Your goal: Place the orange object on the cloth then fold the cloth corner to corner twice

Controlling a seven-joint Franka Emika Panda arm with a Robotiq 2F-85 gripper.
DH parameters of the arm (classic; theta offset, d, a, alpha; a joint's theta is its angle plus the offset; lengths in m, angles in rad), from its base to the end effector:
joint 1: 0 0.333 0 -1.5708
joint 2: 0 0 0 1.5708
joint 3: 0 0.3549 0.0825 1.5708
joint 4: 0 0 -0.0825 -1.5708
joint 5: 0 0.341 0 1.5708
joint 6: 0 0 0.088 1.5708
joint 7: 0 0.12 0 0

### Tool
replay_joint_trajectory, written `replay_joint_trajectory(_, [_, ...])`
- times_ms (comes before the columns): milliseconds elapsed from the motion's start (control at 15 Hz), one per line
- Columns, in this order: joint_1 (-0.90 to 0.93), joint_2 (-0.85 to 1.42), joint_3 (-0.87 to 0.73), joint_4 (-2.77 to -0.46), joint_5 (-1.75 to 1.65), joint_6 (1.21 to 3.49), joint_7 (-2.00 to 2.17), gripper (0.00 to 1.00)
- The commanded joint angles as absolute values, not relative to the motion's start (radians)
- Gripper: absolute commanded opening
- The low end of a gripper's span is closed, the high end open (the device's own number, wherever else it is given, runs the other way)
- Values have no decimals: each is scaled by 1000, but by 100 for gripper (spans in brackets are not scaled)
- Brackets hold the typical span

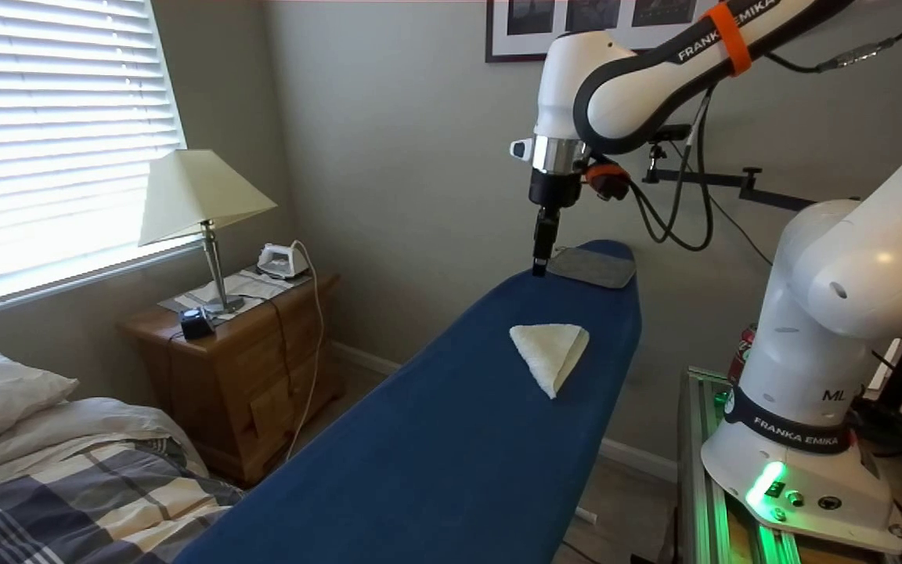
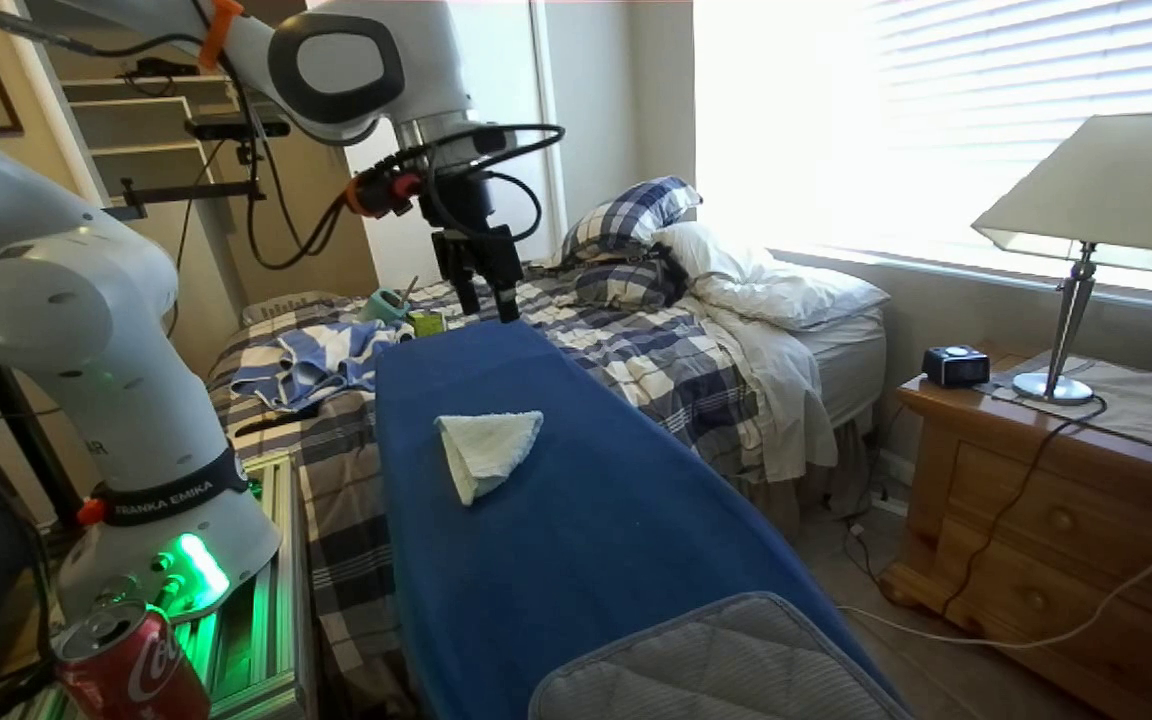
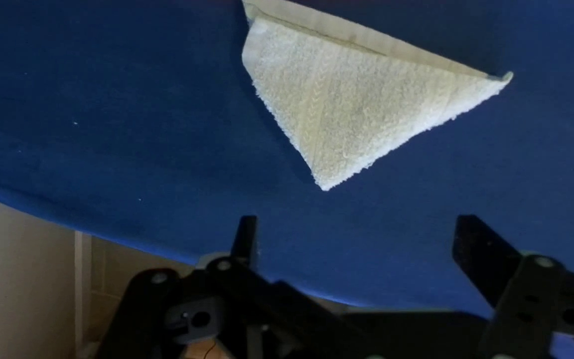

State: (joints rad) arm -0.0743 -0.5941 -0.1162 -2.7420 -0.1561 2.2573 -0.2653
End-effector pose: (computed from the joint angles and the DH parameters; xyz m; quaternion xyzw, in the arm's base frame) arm 0.2951 -0.0641 0.4455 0.9939 0.0915 0.0465 0.0415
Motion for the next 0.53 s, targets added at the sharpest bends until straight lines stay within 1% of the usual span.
replay_joint_trajectory(0, [-52,-636,-104,-2743,-103,2222,-210,100])
replay_joint_trajectory(67, [-64,-608,-110,-2740,-136,2251,-236,100])
replay_joint_trajectory(467, [-61,-607,-109,-2741,-135,2250,-234,100])
